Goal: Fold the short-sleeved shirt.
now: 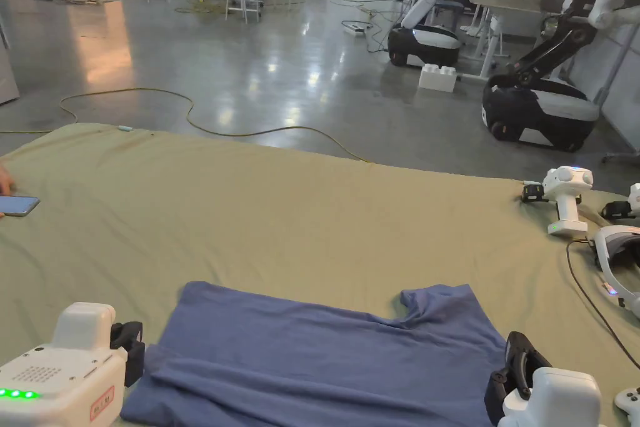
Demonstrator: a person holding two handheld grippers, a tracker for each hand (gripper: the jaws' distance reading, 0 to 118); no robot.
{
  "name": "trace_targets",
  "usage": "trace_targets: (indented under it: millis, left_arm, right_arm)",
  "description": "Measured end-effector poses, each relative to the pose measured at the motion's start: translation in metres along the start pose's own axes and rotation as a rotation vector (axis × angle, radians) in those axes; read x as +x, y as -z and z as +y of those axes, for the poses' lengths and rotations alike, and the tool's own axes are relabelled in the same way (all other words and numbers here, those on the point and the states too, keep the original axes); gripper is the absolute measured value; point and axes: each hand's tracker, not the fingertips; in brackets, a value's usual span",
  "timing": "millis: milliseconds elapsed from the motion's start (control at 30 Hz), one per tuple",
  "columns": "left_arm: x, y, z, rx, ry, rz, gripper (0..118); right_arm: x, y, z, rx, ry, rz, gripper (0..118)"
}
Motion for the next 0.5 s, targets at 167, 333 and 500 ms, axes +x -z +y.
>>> trace_targets:
  millis: [167,333,500]
  left_arm:
    - [-0.030,0.068,-0.004,-0.302,-0.011,-0.060,1]
    - [-0.046,0.112,-0.012,-0.459,-0.054,-0.059,54]
    - [-0.051,0.141,-0.025,-0.598,-0.073,-0.013,68]
  right_arm:
    - [0.005,0.002,-0.013,-0.057,-0.013,0.007,0]
    - [0.012,0.001,-0.027,-0.119,-0.020,0.014,0]
    - [0.018,-0.004,-0.039,-0.150,-0.033,0.003,0]
